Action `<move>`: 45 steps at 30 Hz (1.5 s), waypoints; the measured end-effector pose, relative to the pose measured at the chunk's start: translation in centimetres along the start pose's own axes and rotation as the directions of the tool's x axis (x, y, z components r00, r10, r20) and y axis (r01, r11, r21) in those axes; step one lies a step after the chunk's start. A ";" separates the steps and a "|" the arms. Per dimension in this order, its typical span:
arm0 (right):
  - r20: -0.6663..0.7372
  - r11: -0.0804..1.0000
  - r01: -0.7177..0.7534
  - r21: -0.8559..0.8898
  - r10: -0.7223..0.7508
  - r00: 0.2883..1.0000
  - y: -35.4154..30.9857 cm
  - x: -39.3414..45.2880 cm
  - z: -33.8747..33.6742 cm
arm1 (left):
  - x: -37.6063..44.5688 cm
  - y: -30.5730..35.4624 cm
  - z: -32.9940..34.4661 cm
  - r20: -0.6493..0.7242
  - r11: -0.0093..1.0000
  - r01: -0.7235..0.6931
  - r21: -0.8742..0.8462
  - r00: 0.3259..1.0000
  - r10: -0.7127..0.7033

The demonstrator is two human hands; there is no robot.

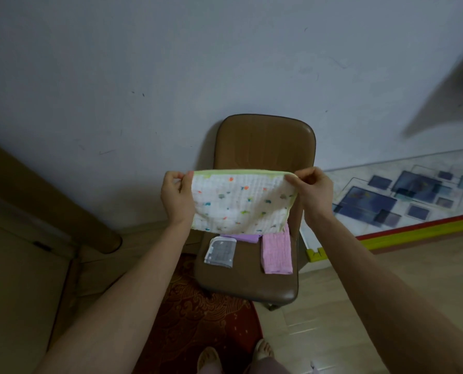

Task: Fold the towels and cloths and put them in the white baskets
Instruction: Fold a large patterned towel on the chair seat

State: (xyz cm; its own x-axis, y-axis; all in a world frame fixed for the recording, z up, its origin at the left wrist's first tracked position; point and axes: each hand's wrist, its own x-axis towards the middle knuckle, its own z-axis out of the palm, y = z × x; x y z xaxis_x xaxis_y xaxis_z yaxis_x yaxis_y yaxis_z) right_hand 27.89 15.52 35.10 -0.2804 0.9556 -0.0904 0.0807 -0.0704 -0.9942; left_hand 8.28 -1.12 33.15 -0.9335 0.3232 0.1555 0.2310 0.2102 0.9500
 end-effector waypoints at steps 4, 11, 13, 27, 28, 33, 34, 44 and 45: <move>0.171 0.893 -0.025 -0.449 0.113 0.979 5.4 -1.3 -0.7 | -2.0 -3.5 0.6 0.240 0.969 0.099 0.228 0.958 -0.155; 0.128 0.835 0.002 -0.550 0.082 0.988 7.3 -0.3 -2.3 | -1.0 -3.7 0.6 0.421 0.963 0.178 0.203 0.872 -0.250; 0.271 0.774 -0.008 -0.633 0.231 0.935 9.0 -1.2 -2.8 | -2.1 -5.3 -0.1 0.600 0.902 0.206 0.380 0.687 -0.410; 0.206 0.866 -0.489 -0.103 0.500 0.841 16.5 2.1 -3.9 | -4.1 -13.8 4.6 0.428 0.703 0.706 0.091 0.609 -0.668; 0.183 0.875 -0.468 -0.127 0.484 0.856 16.7 3.1 -3.6 | -3.5 -14.1 5.3 0.416 0.710 0.698 0.094 0.621 -0.664; 0.148 0.924 -0.364 -0.115 0.378 0.914 15.8 8.3 -1.6 | 1.1 -14.2 8.8 0.403 0.784 0.620 0.027 0.711 -0.576; 0.149 0.931 -0.348 -0.112 0.362 0.920 15.5 9.1 -1.3 | 1.9 -14.0 9.2 0.398 0.797 0.603 0.019 0.727 -0.560; 0.211 0.942 -0.299 -0.155 0.327 0.921 19.9 8.8 -0.5 | 1.6 -18.0 11.6 0.293 0.822 0.559 0.109 0.772 -0.564; 0.207 0.934 -0.314 -0.173 0.346 0.915 21.3 8.2 -0.6 | 0.7 -19.4 11.6 0.291 0.823 0.547 0.153 0.771 -0.566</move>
State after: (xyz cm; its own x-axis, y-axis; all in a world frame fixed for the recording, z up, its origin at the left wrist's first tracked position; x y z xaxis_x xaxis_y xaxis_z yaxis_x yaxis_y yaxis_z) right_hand 27.87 21.98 13.21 -0.4264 0.7912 -0.4384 0.3286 -0.3161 -0.8900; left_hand 6.32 5.76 11.70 -0.7708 0.3989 -0.4968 -0.2784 0.4905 0.8258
